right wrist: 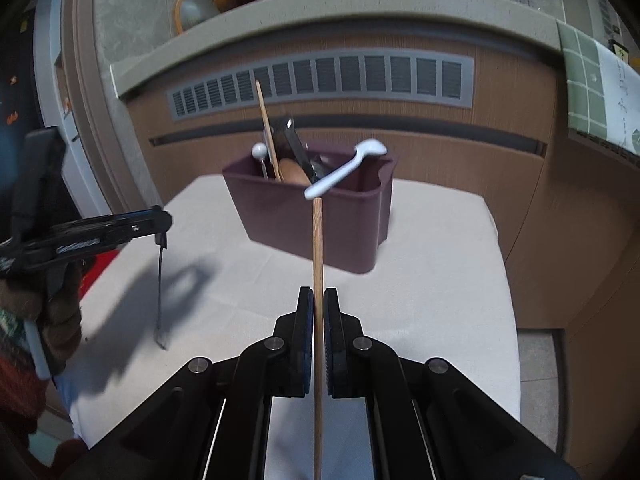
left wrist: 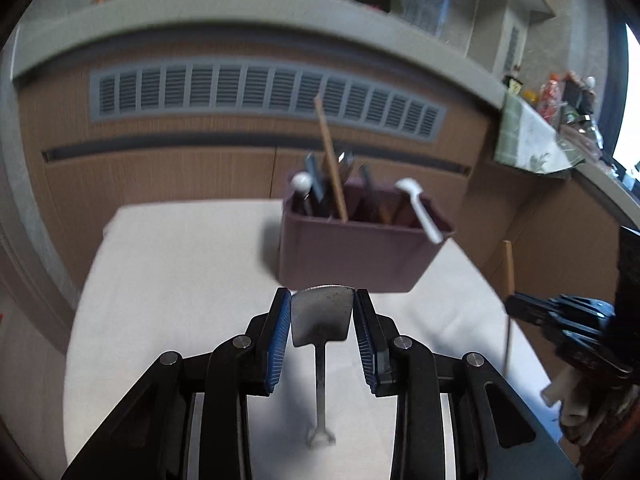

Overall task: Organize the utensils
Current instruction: 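Carry the chopstick with the right tool while the left tool carries the shovel over the caddy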

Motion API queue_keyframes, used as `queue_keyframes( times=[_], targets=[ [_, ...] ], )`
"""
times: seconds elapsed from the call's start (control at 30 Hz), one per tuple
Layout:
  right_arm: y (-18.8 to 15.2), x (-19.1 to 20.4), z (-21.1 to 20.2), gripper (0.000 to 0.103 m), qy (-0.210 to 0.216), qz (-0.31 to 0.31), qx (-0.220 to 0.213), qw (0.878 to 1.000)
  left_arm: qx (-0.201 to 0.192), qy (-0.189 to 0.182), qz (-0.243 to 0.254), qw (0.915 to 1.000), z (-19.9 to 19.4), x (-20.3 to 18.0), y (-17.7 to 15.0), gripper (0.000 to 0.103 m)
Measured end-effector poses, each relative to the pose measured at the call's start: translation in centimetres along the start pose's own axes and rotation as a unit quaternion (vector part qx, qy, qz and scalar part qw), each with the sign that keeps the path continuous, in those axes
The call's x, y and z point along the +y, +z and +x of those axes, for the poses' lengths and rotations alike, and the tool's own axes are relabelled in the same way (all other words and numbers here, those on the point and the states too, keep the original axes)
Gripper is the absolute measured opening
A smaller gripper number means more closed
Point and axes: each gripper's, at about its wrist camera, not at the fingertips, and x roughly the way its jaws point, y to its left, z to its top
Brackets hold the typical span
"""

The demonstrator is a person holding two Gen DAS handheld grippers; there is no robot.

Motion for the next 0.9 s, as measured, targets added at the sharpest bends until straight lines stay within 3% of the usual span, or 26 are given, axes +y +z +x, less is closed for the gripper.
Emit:
queue_keyframes(
  times=[0.3,0.63,0.77,0.83,0.9],
  targets=[
    [1.8,0.7,-0.8,0.004,-0.009,0.007,-0.035,0.999,-0.04,0.021,0.025,0.9987,-1.8,-1.0,0.6,0.03],
    [2.5,0.5,-0.6,0.004,-0.024,0.009,-0.035,0.999,-0.036,0.002,-0.002,0.9994,-2.2,-0.3,0.8,0.03],
    [2.8,0.6,-0.8,0.004,-0.026,0.009,-0.042,0.999,-0.063,-0.001,0.004,0.998,-3.7,-0.8,2.5,0.03],
    [3.8,0.6,-1.8,0.004,-0.027,0.009,-0.064,0.998,-0.092,-0.004,0.015,0.9956,-5.3,-1.6,4.5,0.03],
    [6.0,0.7,-4.3,0.004,-0.031,0.009,-0.118,0.993,-0.117,-0.01,0.026,0.9927,-6.7,-2.4,7.0,0.03]
  ],
)
